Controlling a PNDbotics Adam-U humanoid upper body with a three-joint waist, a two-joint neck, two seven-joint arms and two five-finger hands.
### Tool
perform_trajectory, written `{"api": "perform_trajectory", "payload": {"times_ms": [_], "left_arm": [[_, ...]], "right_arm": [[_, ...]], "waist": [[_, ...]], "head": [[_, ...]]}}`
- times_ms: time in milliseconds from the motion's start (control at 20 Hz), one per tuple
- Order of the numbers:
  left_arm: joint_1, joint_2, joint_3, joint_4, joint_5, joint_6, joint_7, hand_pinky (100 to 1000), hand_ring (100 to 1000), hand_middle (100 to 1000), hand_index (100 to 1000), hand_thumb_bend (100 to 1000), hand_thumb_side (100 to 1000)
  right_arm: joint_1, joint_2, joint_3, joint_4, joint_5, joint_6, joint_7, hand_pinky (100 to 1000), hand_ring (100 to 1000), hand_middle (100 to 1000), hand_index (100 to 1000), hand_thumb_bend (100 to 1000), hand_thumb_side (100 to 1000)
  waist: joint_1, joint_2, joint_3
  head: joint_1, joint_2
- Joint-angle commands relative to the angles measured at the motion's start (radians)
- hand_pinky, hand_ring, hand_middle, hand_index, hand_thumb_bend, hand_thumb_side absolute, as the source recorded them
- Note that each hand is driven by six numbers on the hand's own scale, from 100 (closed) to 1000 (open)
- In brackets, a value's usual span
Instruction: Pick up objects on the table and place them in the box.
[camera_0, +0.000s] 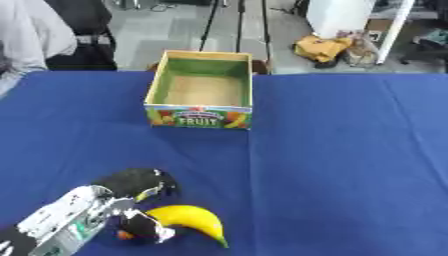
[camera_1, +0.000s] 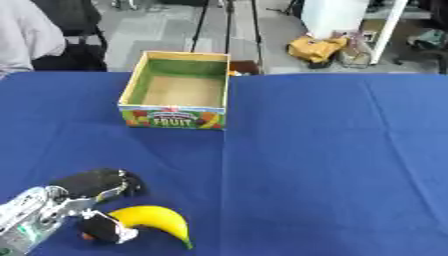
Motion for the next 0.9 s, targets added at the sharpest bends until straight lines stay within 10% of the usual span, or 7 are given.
{"api": "perform_trajectory", "payload": {"times_ms": [50, 900], "left_arm": [[-0.001, -0.001, 0.005, -0.002, 0.008, -0.004, 0.016, 414, 684, 684, 832, 383, 472], [0.017, -0.029, 0.006, 0.025, -0.053, -0.05, 0.124, 314, 604, 599, 757, 329, 434]], "right_arm": [[-0.01, -0.01, -0.005, -0.014, 0.007, 0.002, 0.0, 859, 883, 576, 925, 100, 1000], [-0.014, -0.005, -0.004, -0.014, 0.006, 0.006, 0.007, 862, 886, 573, 928, 100, 1000]], "waist": [[-0.001, -0.01, -0.002], [-0.004, -0.002, -0.002]], "head": [[-0.003, -0.013], [0.0, -0.021]]}}
